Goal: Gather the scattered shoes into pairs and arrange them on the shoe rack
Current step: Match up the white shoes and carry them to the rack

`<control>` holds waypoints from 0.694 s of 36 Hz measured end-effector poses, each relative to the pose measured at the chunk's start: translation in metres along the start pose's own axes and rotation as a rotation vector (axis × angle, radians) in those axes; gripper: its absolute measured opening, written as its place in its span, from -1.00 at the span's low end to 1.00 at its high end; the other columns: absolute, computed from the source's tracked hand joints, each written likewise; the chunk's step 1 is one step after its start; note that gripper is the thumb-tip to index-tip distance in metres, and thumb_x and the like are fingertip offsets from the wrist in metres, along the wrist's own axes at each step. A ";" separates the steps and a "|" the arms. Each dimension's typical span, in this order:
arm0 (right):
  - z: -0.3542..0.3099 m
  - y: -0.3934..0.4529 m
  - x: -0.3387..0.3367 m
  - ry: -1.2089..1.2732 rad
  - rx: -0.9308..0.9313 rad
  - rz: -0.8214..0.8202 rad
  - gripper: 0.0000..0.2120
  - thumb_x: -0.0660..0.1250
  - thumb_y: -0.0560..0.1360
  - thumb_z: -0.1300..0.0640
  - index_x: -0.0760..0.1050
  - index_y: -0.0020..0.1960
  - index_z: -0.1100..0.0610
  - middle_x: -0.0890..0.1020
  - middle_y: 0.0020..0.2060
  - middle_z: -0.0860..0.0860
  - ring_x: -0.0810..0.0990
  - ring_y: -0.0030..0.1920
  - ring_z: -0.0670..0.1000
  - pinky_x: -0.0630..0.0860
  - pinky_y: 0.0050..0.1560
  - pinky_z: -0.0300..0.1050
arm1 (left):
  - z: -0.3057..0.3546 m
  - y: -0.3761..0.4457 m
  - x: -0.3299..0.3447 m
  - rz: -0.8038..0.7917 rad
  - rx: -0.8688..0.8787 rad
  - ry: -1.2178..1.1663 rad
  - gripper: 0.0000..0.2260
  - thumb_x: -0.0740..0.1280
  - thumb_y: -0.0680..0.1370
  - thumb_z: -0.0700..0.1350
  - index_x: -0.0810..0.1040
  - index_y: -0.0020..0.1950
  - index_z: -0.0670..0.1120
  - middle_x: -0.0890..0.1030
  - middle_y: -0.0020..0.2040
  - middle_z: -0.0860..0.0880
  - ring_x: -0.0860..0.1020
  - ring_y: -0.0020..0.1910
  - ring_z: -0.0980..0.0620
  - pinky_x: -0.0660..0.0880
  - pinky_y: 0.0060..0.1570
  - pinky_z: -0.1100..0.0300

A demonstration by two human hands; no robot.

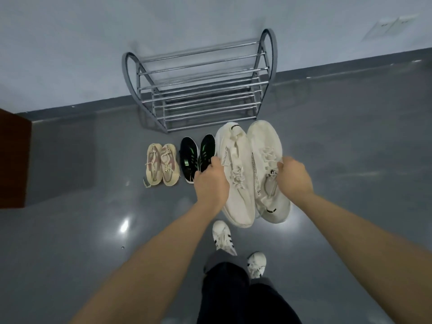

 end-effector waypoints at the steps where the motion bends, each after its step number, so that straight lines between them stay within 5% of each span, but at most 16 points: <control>1: 0.000 0.008 0.001 -0.007 0.003 0.001 -0.83 0.09 0.61 0.24 0.42 0.06 0.30 0.53 0.01 0.24 0.51 -0.09 0.22 0.37 -0.18 -0.06 | 0.001 0.007 0.001 -0.001 -0.002 -0.002 -0.74 0.12 0.52 -0.34 0.34 0.19 -0.22 0.60 -0.15 -0.10 0.53 -0.20 -0.11 0.33 -0.05 0.09; 12: -0.014 0.088 0.002 -0.028 0.020 -0.005 -0.81 0.05 0.62 0.23 0.34 0.16 0.28 0.48 0.12 0.21 0.50 0.08 0.24 0.35 -0.10 -0.03 | 0.007 0.094 0.015 -0.101 -0.022 0.011 -0.76 0.12 0.54 -0.31 0.32 0.20 -0.18 0.58 -0.19 -0.04 0.40 -0.31 -0.03 0.30 -0.04 0.11; 18: -0.016 0.138 0.012 0.003 0.034 -0.003 -0.79 0.03 0.63 0.20 0.34 0.17 0.27 0.48 0.15 0.18 0.49 0.08 0.22 0.31 -0.13 -0.06 | 0.004 0.139 0.035 -0.140 -0.033 0.051 -0.80 0.14 0.54 -0.32 0.31 0.14 -0.18 0.35 -0.38 0.05 0.34 -0.39 -0.04 0.21 -0.21 0.14; 25: 0.011 0.202 0.038 0.109 0.067 -0.031 -0.82 0.04 0.63 0.19 0.36 0.11 0.25 0.51 0.01 0.16 0.42 -0.11 0.12 0.36 -0.12 -0.05 | -0.008 0.183 0.094 -0.139 -0.120 0.015 -0.78 0.14 0.58 -0.25 0.30 0.23 -0.18 0.63 -0.15 -0.15 0.57 -0.21 -0.18 0.23 -0.28 0.15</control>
Point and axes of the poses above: each hand's wrist, its own y-axis towards the middle knuckle, its own x-axis out of the palm, z = x × y, the point moved 6 cm from there along y, towards the middle knuckle
